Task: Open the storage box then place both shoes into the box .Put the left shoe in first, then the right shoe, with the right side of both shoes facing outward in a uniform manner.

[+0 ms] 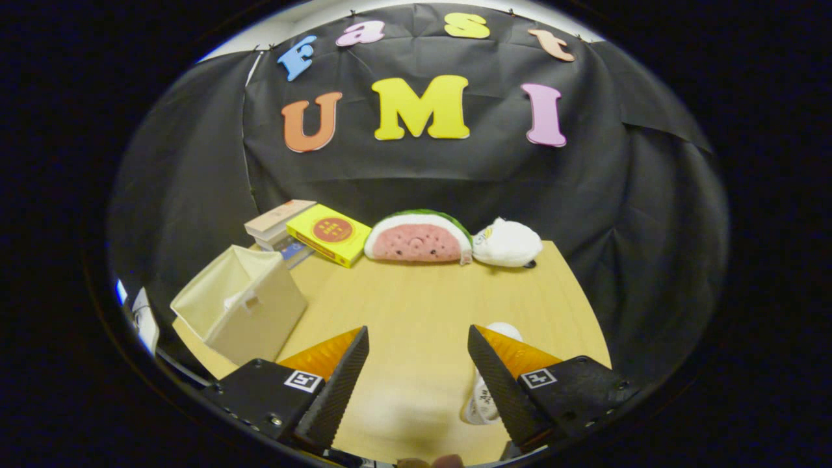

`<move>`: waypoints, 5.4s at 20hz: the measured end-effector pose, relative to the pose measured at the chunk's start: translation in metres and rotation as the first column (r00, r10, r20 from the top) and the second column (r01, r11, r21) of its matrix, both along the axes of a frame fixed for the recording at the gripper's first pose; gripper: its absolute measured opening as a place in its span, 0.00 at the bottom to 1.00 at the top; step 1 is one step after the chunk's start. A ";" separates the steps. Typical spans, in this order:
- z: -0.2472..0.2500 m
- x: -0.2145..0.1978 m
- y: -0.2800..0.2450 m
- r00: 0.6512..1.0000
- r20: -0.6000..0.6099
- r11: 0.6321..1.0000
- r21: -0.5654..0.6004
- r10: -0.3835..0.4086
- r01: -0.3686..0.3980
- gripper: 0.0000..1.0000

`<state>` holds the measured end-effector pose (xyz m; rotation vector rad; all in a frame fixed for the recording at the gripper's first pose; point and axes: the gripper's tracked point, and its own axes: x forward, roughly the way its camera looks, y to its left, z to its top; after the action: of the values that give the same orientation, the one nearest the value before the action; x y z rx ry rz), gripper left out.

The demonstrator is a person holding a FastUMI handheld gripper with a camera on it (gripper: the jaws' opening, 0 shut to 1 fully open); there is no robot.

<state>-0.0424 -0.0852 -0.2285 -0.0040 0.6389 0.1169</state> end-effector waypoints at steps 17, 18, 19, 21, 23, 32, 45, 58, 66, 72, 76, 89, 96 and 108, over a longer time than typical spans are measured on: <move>-0.164 -0.014 -0.128 0.955 -0.273 0.993 -0.005 -0.118 0.121 0.92; -0.166 -0.011 -0.129 0.953 -0.276 0.992 0.000 -0.124 0.129 0.92; -0.165 -0.005 -0.129 0.950 -0.281 0.990 0.002 -0.133 0.139 0.93; -0.170 0.000 -0.129 0.942 -0.305 0.988 0.017 -0.138 0.150 0.66; -0.161 0.005 -0.125 0.930 -0.348 0.986 0.065 -0.120 0.151 0.45; -0.166 0.002 -0.136 0.875 -0.419 0.951 0.080 -0.241 0.300 0.00; -0.080 -0.030 -0.042 0.854 -0.451 0.861 0.294 -0.259 0.416 0.00; 0.052 -0.028 0.204 0.918 -0.314 0.834 0.417 -0.242 0.362 0.00; 0.040 -0.011 0.314 0.920 -0.315 0.856 0.383 -0.233 0.348 0.00; 0.014 0.001 0.343 0.924 -0.283 0.891 0.302 -0.257 0.340 0.00; -0.003 0.005 0.348 0.927 -0.246 0.909 0.239 -0.283 0.341 0.00; -0.024 -0.004 0.344 0.926 -0.068 0.920 0.111 -0.371 0.377 0.00; -0.021 -0.010 0.358 0.948 -0.046 0.931 0.179 -0.314 0.317 0.46; 0.099 -0.005 0.319 0.952 0.203 0.969 0.136 -0.231 0.206 0.95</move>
<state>-0.0472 0.2334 -0.1298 0.1617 0.4095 -0.0621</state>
